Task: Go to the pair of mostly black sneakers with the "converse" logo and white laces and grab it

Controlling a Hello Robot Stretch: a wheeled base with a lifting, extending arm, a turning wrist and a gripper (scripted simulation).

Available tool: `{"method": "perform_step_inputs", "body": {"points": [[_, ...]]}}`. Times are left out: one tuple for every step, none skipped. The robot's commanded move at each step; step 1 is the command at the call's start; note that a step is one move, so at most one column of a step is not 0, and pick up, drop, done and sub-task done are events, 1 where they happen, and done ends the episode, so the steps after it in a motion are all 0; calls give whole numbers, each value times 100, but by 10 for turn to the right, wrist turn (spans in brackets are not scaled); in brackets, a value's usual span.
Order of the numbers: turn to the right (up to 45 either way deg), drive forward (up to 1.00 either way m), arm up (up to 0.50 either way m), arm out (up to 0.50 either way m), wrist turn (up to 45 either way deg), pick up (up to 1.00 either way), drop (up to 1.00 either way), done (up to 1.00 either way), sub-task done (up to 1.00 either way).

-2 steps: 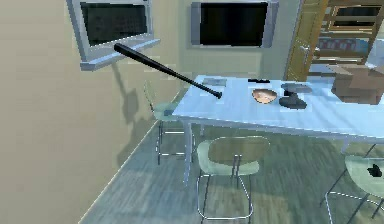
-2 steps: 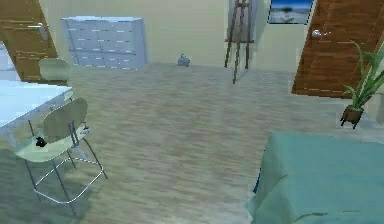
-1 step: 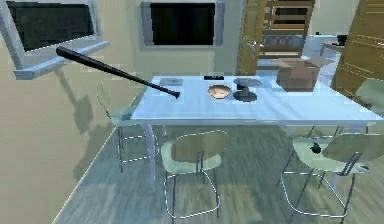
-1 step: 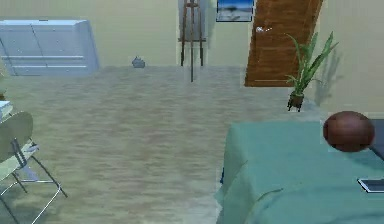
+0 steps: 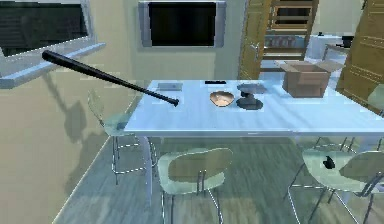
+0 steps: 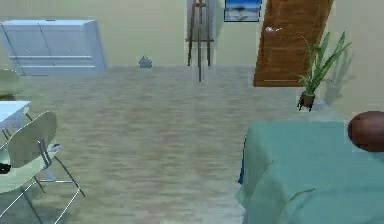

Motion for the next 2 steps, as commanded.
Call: {"method": "perform_step_inputs", "body": {"points": [[-450,0,0,0,0,0,0,0,0],[-240,0,0,0,0,0,0,0,0]]}}
